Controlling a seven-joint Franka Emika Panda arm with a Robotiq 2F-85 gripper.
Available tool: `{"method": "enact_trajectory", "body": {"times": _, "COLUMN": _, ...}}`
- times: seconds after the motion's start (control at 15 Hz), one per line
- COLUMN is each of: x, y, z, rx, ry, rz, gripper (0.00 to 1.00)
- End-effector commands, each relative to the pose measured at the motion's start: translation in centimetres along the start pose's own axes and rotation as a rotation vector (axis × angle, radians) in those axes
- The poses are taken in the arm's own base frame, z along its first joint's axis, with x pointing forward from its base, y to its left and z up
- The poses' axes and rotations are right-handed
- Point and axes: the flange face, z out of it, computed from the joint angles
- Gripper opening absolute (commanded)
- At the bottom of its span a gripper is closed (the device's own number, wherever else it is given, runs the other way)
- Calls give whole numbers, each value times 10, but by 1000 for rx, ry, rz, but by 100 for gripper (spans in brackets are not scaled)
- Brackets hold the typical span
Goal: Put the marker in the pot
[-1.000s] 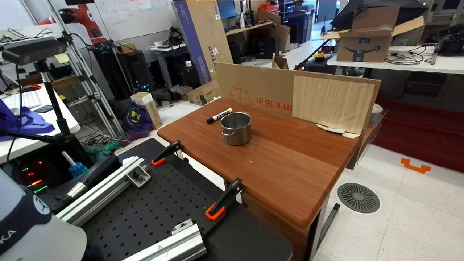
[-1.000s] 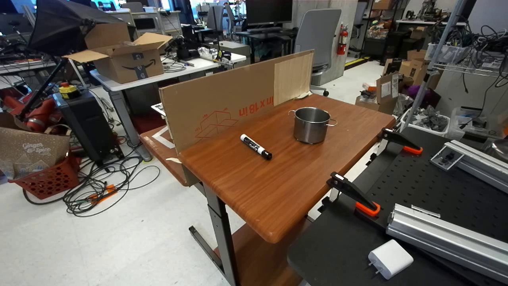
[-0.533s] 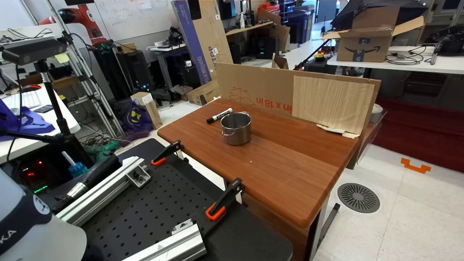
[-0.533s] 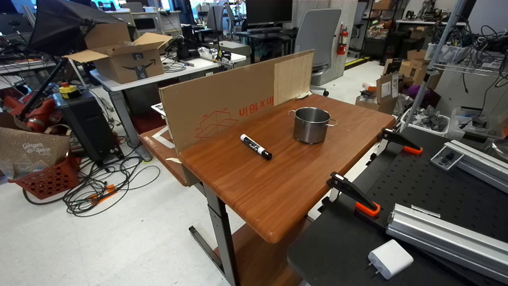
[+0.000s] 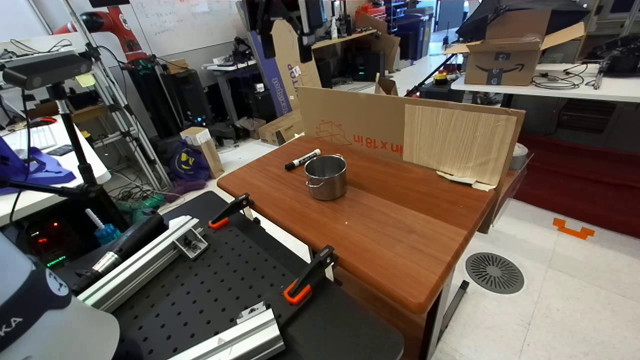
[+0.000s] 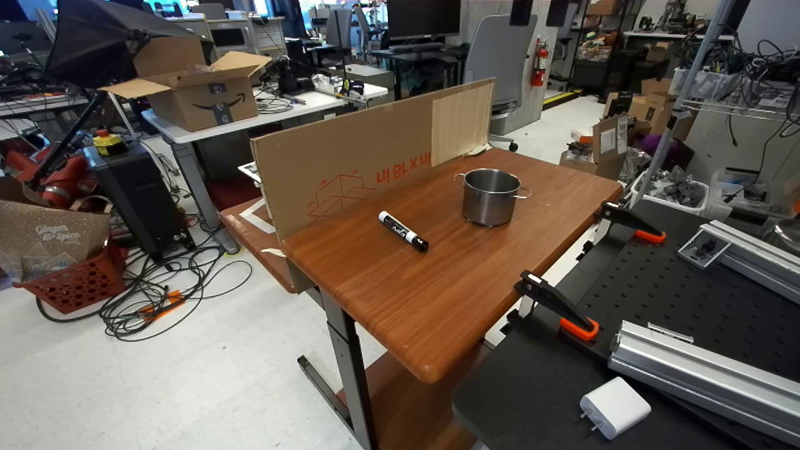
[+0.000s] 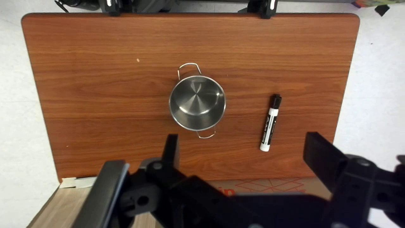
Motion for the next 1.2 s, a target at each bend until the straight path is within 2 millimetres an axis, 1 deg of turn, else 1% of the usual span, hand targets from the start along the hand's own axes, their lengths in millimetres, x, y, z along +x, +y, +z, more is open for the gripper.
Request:
{"method": "enact_trajectory", "body": {"times": 0.0, "x": 26, "y": -24, "z": 29, "rx": 13, "ry": -24, "rz": -28, "gripper": 100}}
{"method": "enact_trajectory", "body": {"times": 0.13, "x": 40, "y": -41, "z": 50, "rx": 13, "ry": -47, "rz": -48, "gripper": 100}}
{"method": "enact_trajectory", "body": {"times": 0.4, "x": 66, "y": -71, "z": 87, "rx": 18, "ry": -69, "rz": -72, "gripper": 100}}
{"method": "enact_trajectory", "body": {"times": 0.53, "x": 74, "y": -87, "z": 107, "rx": 22, "ry": -80, "rz": -78, "gripper": 100}}
{"method": "enact_trajectory", "body": {"times": 0.73, "x": 80, "y": -108, "z": 141, "rx": 21, "ry": -108, "rz": -84, "gripper": 100}}
{"method": "enact_trajectory", "body": {"times": 0.87, "x": 84, "y": -117, "z": 163, "rx": 32, "ry": -125, "rz": -72, "gripper": 100}}
{"method": "enact_trajectory", "body": {"times": 1.13, "x": 90, "y": -124, "z": 201, "rx": 15, "ry": -143, "rz": -23, "gripper": 100}}
